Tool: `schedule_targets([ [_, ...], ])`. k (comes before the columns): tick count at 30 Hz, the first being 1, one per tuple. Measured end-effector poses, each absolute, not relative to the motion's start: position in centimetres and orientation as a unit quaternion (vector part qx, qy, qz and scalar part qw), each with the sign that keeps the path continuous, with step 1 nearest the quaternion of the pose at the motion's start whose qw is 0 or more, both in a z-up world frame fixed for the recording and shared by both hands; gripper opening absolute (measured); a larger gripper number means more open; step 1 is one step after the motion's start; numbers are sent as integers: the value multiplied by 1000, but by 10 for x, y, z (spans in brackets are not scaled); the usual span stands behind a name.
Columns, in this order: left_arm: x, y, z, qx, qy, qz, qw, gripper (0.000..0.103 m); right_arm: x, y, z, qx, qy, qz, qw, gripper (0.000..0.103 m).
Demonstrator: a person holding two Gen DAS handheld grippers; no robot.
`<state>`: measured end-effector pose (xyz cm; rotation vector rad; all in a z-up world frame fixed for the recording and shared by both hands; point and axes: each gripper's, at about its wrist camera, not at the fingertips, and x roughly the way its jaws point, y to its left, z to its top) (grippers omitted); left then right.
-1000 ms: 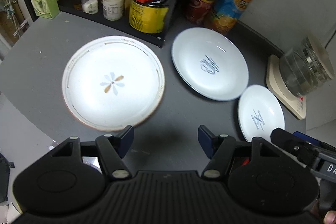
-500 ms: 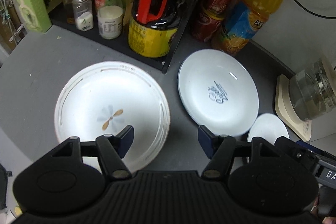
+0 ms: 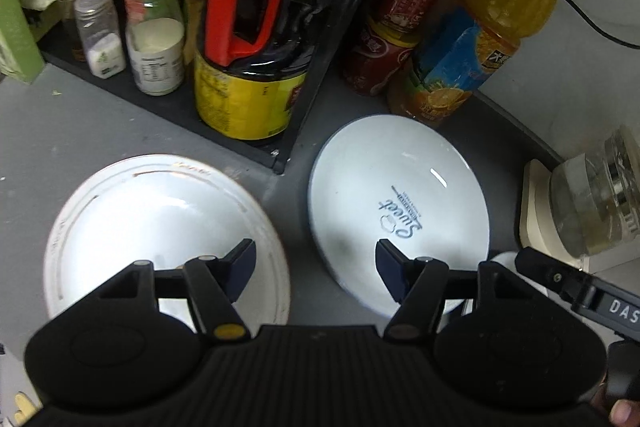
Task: Organize plates and bowls
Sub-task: 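Withdraw both grippers and move toward the flower-pattern white plate, then close both grippers on the rim of the white 'Sweet' plate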
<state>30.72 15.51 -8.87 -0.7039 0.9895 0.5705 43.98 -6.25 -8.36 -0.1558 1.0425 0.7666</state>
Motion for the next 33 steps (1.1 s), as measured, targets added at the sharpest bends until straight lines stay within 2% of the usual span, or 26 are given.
schedule_targets([
  [10, 333, 168, -123, -331, 467, 263, 777, 59, 462, -47, -108, -112, 479, 325, 808, 79],
  [17, 344, 175, -142, -329, 473, 253, 777, 49, 477, -39, -133, -112, 499, 309, 802, 73],
  [21, 347, 180, -153, -341, 481, 252, 767, 41, 483, -36, -146, -112, 514, 298, 796, 64],
  [25, 348, 183, -163, -355, 483, 247, 761, 29, 487, -32, -155, -111, 525, 295, 791, 59],
  [28, 349, 184, -168, -362, 485, 244, 758, 23, 492, -28, -162, -108, 539, 291, 783, 49],
  [30, 349, 183, -172, -364, 488, 244, 755, 21, 495, -27, -166, -105, 546, 289, 779, 38],
  [33, 351, 183, -175, -369, 486, 239, 755, 17, 496, -26, -172, -111, 551, 289, 775, 34],
])
